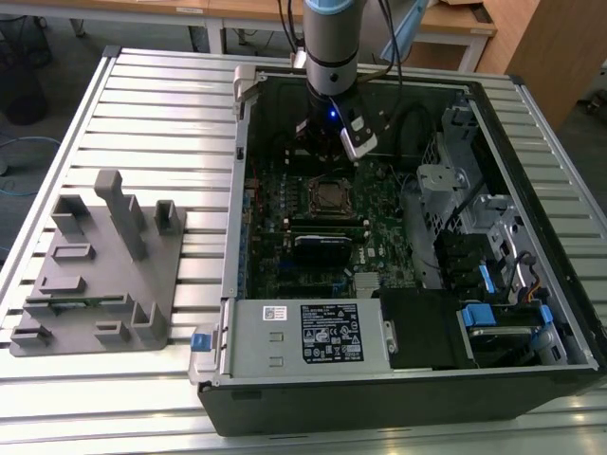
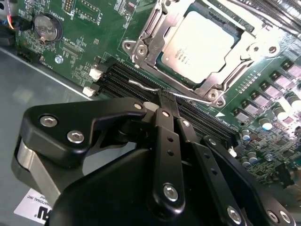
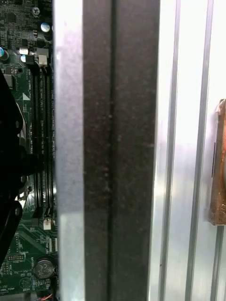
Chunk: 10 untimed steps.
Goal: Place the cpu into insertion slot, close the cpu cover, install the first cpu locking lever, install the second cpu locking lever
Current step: 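Install the first cpu locking lever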
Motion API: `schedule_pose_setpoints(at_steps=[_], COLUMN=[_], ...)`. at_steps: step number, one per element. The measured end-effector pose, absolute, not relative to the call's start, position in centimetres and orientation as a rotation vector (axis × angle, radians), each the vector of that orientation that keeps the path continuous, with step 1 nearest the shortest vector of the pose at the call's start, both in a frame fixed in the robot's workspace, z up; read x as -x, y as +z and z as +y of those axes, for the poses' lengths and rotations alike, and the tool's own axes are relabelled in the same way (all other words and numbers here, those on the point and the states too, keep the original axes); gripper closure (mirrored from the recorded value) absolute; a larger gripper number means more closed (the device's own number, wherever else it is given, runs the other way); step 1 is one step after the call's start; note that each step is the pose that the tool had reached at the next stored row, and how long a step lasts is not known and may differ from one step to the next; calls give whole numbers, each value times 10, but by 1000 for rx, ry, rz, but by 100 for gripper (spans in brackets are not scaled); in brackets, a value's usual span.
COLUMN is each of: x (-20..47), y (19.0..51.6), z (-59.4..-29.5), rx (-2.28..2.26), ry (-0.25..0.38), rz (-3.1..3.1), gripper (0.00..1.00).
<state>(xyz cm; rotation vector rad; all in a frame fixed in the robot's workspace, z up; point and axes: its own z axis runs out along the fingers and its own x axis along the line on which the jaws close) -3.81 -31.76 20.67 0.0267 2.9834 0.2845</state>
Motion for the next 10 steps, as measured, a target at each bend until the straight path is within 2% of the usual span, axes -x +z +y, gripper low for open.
schedule_pose_setpoints(at_steps=[10], x=[37], y=[205], z=[-320], rx=[-31], ry=[286], rz=[2983], gripper=[89])
